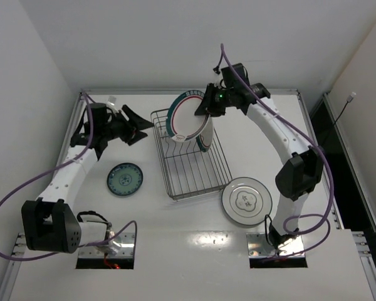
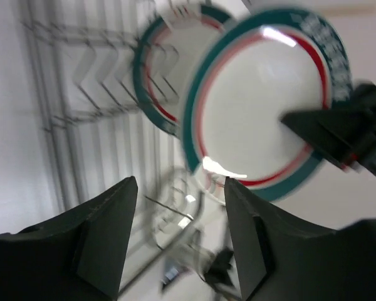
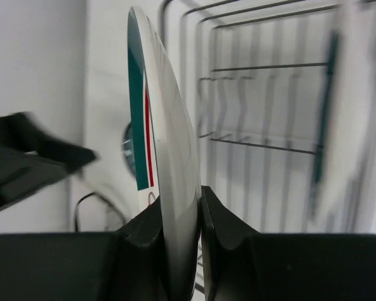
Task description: Load the plates into the dish rack
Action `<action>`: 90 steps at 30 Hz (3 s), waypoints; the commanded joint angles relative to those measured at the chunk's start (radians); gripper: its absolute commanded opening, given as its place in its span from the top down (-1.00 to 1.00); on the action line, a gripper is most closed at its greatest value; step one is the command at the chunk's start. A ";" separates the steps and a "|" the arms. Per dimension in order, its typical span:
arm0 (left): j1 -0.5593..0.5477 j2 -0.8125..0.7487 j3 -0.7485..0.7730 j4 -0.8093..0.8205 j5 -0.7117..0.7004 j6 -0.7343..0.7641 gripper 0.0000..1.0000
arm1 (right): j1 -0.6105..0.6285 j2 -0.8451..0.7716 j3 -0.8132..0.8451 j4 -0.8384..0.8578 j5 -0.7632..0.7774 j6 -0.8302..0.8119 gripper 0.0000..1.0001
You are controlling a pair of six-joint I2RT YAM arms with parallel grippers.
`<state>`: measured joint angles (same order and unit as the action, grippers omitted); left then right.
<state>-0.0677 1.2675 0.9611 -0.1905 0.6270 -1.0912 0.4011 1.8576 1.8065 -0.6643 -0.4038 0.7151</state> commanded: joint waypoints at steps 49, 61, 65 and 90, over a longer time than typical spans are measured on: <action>0.187 -0.011 0.070 -0.563 -0.342 0.353 -0.10 | 0.219 0.304 0.388 -0.342 0.882 -0.341 0.25; 0.187 0.016 0.079 -0.535 -0.302 0.364 -0.10 | 0.182 -0.010 0.340 -0.469 0.826 -0.321 -0.24; 0.187 0.016 0.079 -0.535 -0.293 0.373 -0.10 | 0.124 -0.211 0.062 -0.469 0.752 -0.231 -0.34; 0.227 -0.022 0.008 -0.512 -0.265 0.383 -0.10 | -0.110 -0.444 -0.926 -0.273 0.385 0.132 1.00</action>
<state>0.1394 1.2839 0.9813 -0.7235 0.3435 -0.7116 0.3008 1.3491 0.8310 -1.0058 -0.0444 0.8165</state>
